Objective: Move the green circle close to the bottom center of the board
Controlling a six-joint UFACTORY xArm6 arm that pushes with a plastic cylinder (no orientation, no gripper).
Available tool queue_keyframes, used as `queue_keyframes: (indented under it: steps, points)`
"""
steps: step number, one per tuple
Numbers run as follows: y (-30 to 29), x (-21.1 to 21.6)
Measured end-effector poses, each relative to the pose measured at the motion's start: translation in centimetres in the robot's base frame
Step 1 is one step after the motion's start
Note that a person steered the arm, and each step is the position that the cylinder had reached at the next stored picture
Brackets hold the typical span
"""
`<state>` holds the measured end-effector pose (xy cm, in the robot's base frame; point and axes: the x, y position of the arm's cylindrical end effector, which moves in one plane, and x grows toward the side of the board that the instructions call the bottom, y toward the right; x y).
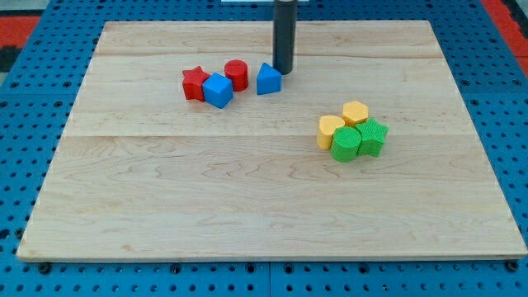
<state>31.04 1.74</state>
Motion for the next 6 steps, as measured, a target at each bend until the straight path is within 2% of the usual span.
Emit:
queue_keyframes:
  steps: [1, 3, 4, 5, 6]
  points:
    - [0.8, 0.2]
    - [15.0, -0.1]
    - [18.6, -0.4]
    - [24.8, 0.5]
    - [27.0, 5.4]
